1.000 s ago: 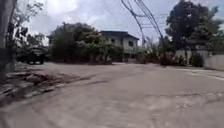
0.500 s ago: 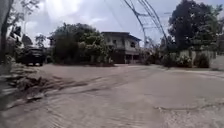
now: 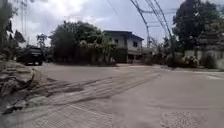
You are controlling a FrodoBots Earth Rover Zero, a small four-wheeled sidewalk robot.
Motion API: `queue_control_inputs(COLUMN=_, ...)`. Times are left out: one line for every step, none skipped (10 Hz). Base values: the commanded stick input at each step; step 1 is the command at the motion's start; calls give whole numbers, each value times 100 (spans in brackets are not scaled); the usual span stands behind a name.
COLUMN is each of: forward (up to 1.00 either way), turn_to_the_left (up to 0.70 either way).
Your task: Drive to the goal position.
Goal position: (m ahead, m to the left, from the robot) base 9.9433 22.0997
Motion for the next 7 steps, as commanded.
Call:
queue_control_inputs(forward=95, turn_to_the_left=0)
queue_control_inputs(forward=95, turn_to_the_left=0)
queue_control_inputs(forward=95, turn_to_the_left=0)
queue_control_inputs(forward=95, turn_to_the_left=0)
queue_control_inputs(forward=95, turn_to_the_left=0)
queue_control_inputs(forward=95, turn_to_the_left=0)
queue_control_inputs(forward=95, turn_to_the_left=5)
